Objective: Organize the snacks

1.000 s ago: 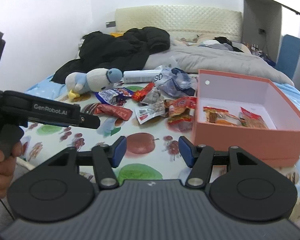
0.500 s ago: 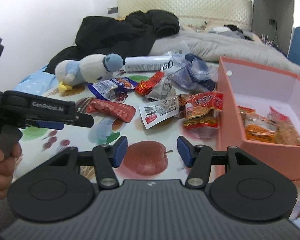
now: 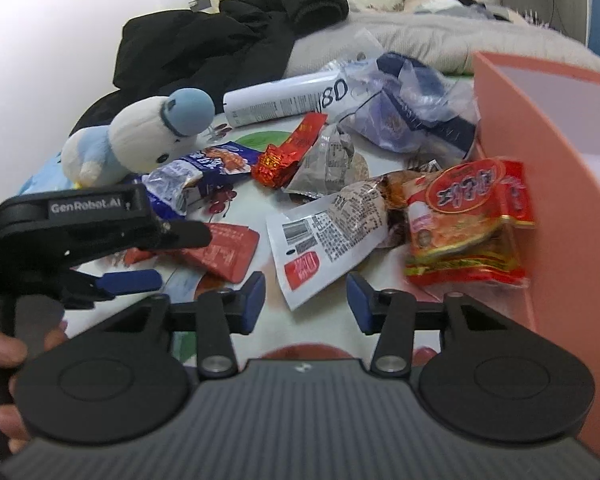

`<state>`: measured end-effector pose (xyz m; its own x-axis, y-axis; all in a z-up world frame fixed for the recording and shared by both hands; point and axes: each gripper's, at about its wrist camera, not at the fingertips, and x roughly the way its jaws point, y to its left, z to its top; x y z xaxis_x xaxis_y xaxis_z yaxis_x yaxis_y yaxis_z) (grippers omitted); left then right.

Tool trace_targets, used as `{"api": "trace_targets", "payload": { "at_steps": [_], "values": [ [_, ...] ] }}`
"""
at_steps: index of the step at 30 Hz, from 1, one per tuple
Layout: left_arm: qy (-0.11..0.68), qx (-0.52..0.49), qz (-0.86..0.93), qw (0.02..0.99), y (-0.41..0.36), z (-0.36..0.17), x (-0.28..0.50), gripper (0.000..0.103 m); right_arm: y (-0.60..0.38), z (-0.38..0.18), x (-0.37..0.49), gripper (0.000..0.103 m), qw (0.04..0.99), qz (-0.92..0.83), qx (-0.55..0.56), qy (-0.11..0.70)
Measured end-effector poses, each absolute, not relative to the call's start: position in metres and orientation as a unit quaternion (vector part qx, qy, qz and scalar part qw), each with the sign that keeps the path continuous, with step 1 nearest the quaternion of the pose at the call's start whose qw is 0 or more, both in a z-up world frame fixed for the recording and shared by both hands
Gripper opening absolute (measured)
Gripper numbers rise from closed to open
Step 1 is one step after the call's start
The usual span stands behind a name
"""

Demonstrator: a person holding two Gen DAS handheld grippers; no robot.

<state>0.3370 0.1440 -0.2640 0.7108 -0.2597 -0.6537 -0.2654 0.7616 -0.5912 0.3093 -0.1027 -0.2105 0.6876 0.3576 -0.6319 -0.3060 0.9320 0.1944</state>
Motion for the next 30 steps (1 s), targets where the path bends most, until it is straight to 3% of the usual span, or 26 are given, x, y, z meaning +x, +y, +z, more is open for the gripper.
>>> {"api": "trace_targets", "payload": {
  "at_steps": [3, 7, 9, 11, 13, 30],
  "values": [
    [0.372, -0.352, 0.004, 0.859, 0.146, -0.268, 0.345, 0.076, -0.101, -0.218, 0.320, 0.041, 0.915, 0.179, 0.043, 0.359],
    [0.367, -0.358, 0.014, 0.859, 0.150, -0.271, 0.350, 0.062, -0.099, -0.226, 0.329, 0.025, 0.908, 0.178, 0.057, 0.375],
    [0.366, -0.360, 0.023, 0.858, 0.153, -0.273, 0.351, 0.050, -0.098, -0.228, 0.330, 0.015, 0.905, 0.180, 0.061, 0.380],
    [0.370, -0.357, 0.029, 0.857, 0.156, -0.274, 0.350, 0.031, -0.097, -0.228, 0.328, 0.008, 0.905, 0.184, 0.059, 0.379],
    [0.374, -0.356, 0.024, 0.856, 0.158, -0.275, 0.349, 0.017, -0.095, -0.225, 0.324, 0.005, 0.904, 0.191, 0.057, 0.378],
    [0.351, -0.324, 0.044, 0.877, 0.166, -0.241, 0.251, 0.001, -0.083, -0.205, 0.251, 0.003, 0.884, 0.272, 0.023, 0.380]
  ]
}}
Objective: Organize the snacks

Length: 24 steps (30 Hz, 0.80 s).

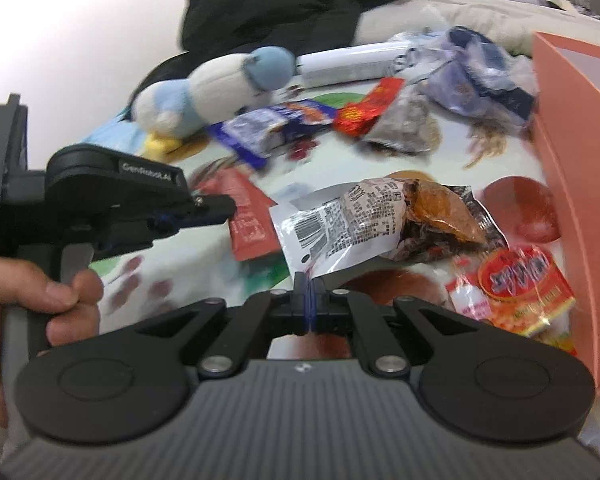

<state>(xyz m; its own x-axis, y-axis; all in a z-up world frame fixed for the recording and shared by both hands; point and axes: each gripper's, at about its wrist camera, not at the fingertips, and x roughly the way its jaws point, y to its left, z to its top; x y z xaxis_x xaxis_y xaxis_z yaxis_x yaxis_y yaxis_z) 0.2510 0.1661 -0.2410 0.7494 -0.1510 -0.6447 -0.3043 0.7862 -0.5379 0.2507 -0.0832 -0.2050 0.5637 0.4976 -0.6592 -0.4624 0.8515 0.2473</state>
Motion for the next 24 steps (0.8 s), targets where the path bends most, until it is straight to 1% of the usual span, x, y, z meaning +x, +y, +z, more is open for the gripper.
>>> {"api": "trace_targets", "payload": {
  "at_steps": [9, 12, 14, 15, 16, 17, 18, 19, 20, 22, 24],
  "values": [
    [0.346, -0.316, 0.065, 0.881, 0.176, -0.227, 0.188, 0.000, -0.075, -0.199, 0.205, 0.004, 0.867, 0.324, 0.004, 0.379],
    [0.351, -0.315, 0.053, 0.880, 0.176, -0.224, 0.181, 0.000, -0.076, -0.198, 0.194, 0.008, 0.866, 0.327, -0.004, 0.377],
    [0.351, -0.307, 0.050, 0.883, 0.173, -0.221, 0.181, 0.001, -0.079, -0.197, 0.188, 0.018, 0.873, 0.312, -0.014, 0.375],
    [0.353, -0.304, 0.049, 0.884, 0.171, -0.220, 0.183, 0.001, -0.082, -0.196, 0.187, 0.038, 0.874, 0.309, -0.017, 0.374],
    [0.356, -0.302, 0.046, 0.883, 0.169, -0.219, 0.186, 0.002, -0.086, -0.194, 0.184, 0.054, 0.878, 0.305, -0.018, 0.370],
    [0.358, -0.301, 0.041, 0.883, 0.167, -0.219, 0.189, 0.003, -0.091, -0.192, 0.182, 0.057, 0.882, 0.302, -0.018, 0.362],
    [0.358, -0.299, 0.036, 0.884, 0.164, -0.219, 0.192, 0.005, -0.095, -0.189, 0.179, 0.056, 0.886, 0.299, -0.021, 0.353],
    [0.360, -0.296, 0.032, 0.884, 0.162, -0.220, 0.195, 0.015, -0.100, -0.187, 0.177, 0.056, 0.890, 0.294, -0.025, 0.347],
    [0.363, -0.294, 0.032, 0.884, 0.159, -0.221, 0.199, 0.032, -0.104, -0.185, 0.175, 0.056, 0.895, 0.287, -0.027, 0.342],
    [0.363, -0.286, 0.033, 0.886, 0.154, -0.222, 0.208, 0.053, -0.115, -0.183, 0.173, 0.056, 0.908, 0.257, -0.029, 0.328],
    [0.364, -0.273, 0.034, 0.890, 0.150, -0.223, 0.217, 0.054, -0.123, -0.183, 0.174, 0.056, 0.922, 0.221, -0.039, 0.316]
  ]
}}
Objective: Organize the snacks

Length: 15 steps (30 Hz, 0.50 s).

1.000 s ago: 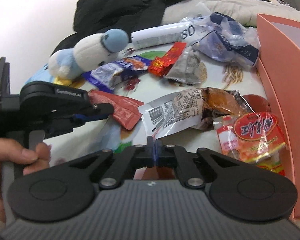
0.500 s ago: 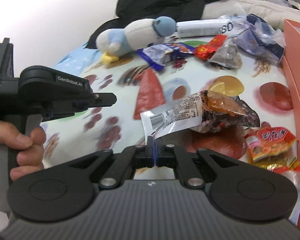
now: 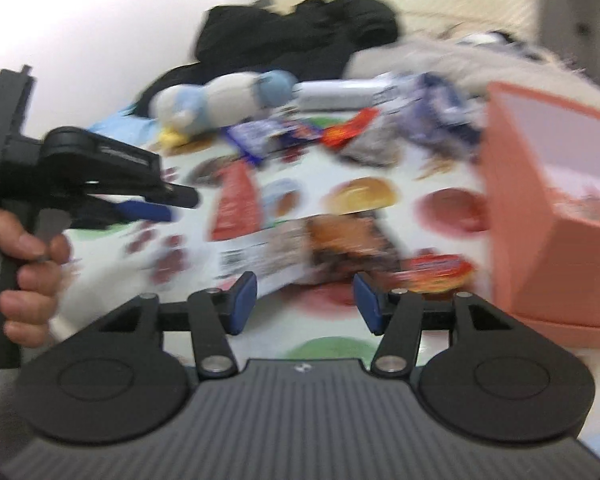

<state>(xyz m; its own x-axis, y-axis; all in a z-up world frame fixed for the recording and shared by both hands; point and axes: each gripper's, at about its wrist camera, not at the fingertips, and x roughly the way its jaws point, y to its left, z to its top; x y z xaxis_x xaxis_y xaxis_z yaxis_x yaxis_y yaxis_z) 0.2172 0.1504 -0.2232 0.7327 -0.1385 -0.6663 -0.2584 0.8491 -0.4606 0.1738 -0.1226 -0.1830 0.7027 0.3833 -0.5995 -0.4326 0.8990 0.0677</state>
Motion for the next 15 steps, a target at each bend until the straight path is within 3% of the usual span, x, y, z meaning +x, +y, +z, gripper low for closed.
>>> {"api": "trace_targets", "payload": {
  "at_steps": [10, 15],
  "values": [
    [0.387, -0.219, 0.043, 0.895, 0.142, -0.234, 0.267, 0.068, -0.131, -0.205, 0.202, 0.056, 0.935, 0.121, -0.117, 0.311],
    [0.393, -0.196, 0.046, 0.897, 0.138, -0.242, 0.284, 0.068, -0.126, -0.208, 0.210, 0.056, 0.938, 0.111, -0.131, 0.302]
  ]
}}
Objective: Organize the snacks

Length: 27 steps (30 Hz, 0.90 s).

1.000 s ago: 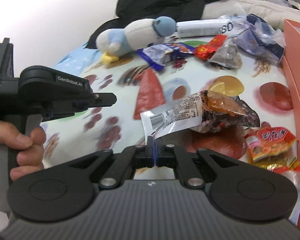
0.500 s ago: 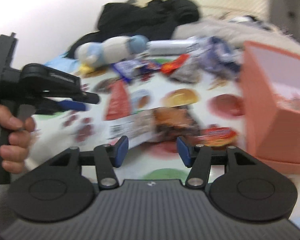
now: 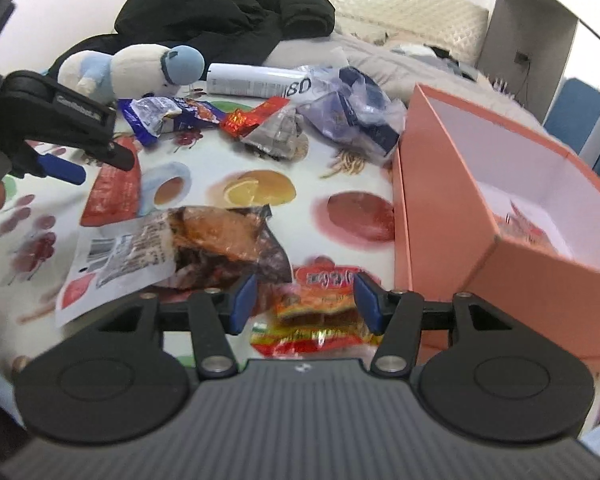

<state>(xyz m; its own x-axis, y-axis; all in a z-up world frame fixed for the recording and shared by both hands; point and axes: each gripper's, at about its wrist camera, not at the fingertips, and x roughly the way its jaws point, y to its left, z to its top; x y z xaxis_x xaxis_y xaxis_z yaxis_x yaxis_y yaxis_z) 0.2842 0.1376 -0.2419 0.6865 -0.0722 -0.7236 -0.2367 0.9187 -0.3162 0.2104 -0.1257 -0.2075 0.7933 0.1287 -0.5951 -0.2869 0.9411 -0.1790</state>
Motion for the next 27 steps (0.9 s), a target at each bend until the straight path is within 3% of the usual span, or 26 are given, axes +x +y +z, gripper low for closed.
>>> {"api": "trace_targets", "payload": {
  "at_steps": [6, 14, 27],
  "values": [
    [0.403, -0.179, 0.043, 0.896, 0.135, -0.251, 0.299, 0.066, -0.124, -0.223, 0.227, 0.054, 0.926, 0.103, -0.143, 0.333],
    [0.401, -0.148, 0.041, 0.903, 0.131, -0.259, 0.304, 0.048, -0.133, -0.230, 0.227, 0.055, 0.915, 0.132, -0.089, 0.370],
    [0.391, -0.138, 0.021, 0.910, 0.125, -0.237, 0.246, 0.043, -0.135, -0.230, 0.207, 0.052, 0.903, 0.162, -0.065, 0.392]
  ]
}}
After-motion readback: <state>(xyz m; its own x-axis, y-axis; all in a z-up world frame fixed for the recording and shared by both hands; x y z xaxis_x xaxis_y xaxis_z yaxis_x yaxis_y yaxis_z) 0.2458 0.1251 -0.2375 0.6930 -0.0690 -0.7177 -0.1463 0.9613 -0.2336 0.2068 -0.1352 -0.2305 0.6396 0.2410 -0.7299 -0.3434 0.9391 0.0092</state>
